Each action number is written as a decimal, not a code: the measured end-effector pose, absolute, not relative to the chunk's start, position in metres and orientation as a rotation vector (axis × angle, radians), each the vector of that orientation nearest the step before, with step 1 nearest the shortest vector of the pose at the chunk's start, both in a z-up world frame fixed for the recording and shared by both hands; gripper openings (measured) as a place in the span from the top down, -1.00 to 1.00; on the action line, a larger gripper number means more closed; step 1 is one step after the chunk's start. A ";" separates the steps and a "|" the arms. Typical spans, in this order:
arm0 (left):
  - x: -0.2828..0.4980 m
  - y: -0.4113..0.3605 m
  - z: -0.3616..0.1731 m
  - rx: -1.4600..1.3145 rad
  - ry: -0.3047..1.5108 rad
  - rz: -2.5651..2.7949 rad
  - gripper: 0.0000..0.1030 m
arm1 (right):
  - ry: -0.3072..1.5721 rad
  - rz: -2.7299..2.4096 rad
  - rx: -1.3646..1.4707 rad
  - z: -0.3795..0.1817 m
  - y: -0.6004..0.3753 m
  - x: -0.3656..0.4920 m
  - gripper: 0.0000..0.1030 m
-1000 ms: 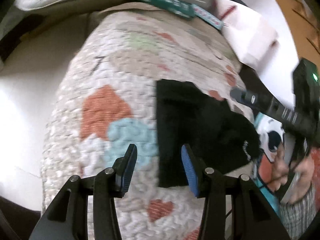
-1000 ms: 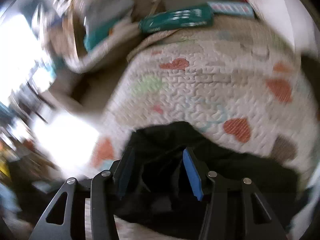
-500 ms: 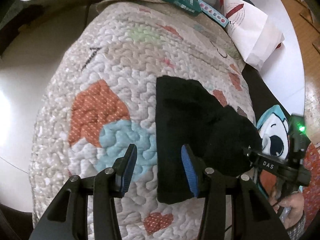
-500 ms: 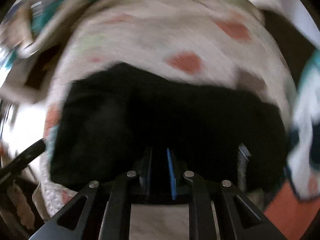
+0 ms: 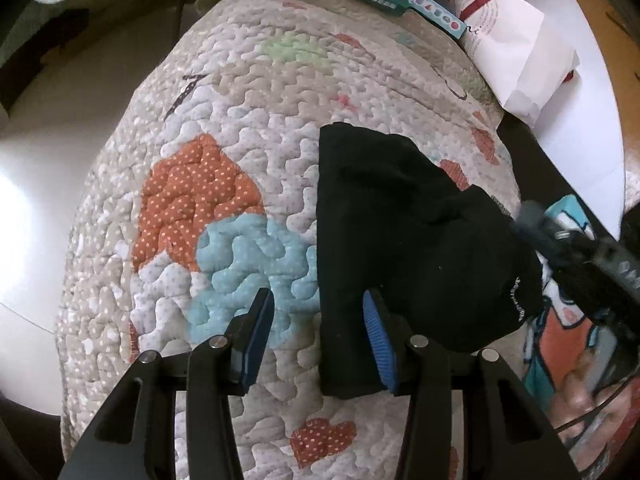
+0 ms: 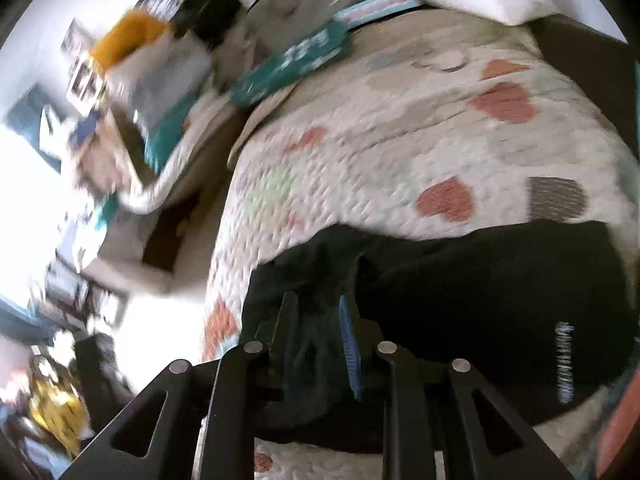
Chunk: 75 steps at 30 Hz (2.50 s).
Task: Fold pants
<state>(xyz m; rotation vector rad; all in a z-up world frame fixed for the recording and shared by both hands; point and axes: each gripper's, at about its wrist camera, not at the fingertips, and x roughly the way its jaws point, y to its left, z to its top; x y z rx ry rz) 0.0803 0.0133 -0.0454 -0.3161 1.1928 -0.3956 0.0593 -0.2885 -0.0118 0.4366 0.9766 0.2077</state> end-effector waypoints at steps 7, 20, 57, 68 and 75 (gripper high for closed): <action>0.080 0.007 -0.042 -0.282 1.198 -0.376 0.12 | 1.157 -0.046 0.368 -0.046 -0.297 0.037 -0.18; 0.078 0.014 -0.044 -0.317 1.194 -0.378 0.09 | 1.220 -0.100 0.447 -0.048 -0.307 0.016 -0.30; 0.099 -0.016 -0.054 -0.336 1.124 -0.476 0.76 | 1.373 0.229 -0.088 -0.043 -0.112 0.197 0.73; 0.115 0.038 -0.055 -0.432 1.123 -0.309 0.66 | 1.287 0.354 0.009 -0.031 -0.061 0.211 0.48; 0.107 0.064 -0.047 -0.493 1.081 -0.277 0.43 | 1.107 0.393 0.194 0.042 -0.147 0.197 -0.21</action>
